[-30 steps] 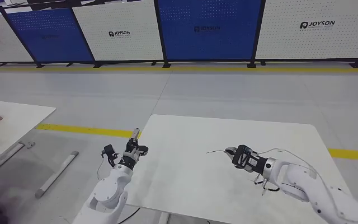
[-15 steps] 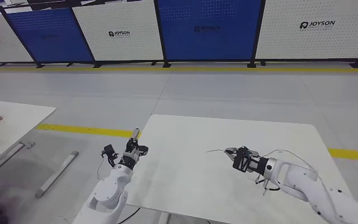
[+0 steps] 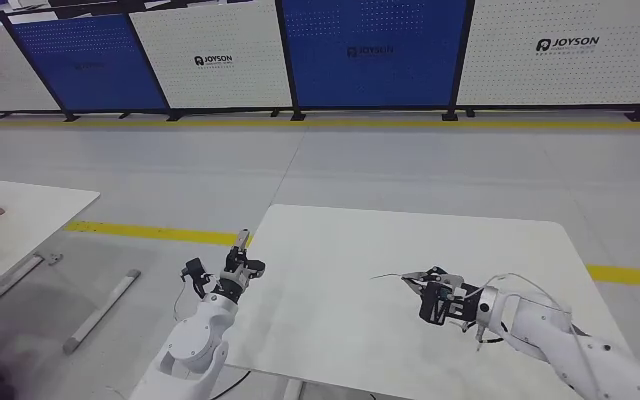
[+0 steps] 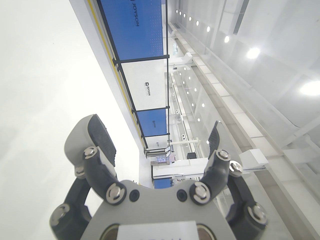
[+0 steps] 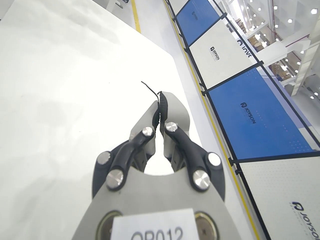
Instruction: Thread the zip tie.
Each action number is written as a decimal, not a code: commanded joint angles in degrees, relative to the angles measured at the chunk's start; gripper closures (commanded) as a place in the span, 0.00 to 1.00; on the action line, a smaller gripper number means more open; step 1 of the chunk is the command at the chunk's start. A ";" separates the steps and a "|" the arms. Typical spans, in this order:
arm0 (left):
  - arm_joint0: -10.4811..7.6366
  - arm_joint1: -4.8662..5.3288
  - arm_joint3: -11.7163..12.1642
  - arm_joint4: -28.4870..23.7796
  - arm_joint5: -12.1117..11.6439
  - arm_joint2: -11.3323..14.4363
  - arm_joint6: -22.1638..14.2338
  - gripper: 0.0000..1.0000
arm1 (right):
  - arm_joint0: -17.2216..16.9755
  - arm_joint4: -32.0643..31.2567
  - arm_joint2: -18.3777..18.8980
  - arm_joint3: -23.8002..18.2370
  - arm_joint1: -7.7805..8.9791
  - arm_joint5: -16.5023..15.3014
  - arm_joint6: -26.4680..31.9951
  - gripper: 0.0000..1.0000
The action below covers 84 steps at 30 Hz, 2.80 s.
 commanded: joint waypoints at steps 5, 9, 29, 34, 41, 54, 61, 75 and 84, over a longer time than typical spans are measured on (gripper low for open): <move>0.70 0.34 -3.62 -6.55 8.89 -1.03 -9.41 0.00 | 0.00 0.00 0.00 0.00 0.00 0.00 0.00 1.00; 1.11 0.67 -7.87 -10.27 18.72 -2.65 -12.65 0.00 | 0.00 0.00 0.00 0.00 0.00 0.00 0.00 1.00; 1.72 1.72 -7.17 -16.86 19.48 1.13 -15.29 0.00 | 0.00 0.00 0.00 0.00 0.00 0.00 0.00 1.00; 2.27 2.51 -9.09 -11.99 19.48 4.19 -12.06 0.00 | -0.38 -3.78 1.03 -2.08 -0.47 0.00 3.86 1.00; 0.81 4.00 -9.69 -11.25 19.48 9.28 -7.74 0.00 | 1.03 -11.11 -0.12 -1.25 -0.82 0.00 -2.17 1.00; -1.05 4.88 -9.35 -13.86 19.48 12.41 -5.57 0.00 | 2.55 -11.86 -2.55 1.01 -1.17 0.00 -5.61 1.00; -1.90 4.80 -9.07 -15.72 19.48 15.21 -5.23 0.00 | 2.93 -12.91 -2.24 -0.61 -2.17 0.00 -2.25 1.00; -12.55 5.90 -7.04 -23.88 19.48 28.58 9.03 0.00 | 7.88 -12.32 -8.05 6.76 -8.37 0.00 -4.84 1.00; -12.51 5.89 -7.02 -23.94 19.45 28.66 8.90 0.00 | 7.88 -12.32 -8.05 6.76 -8.37 0.00 -4.84 1.00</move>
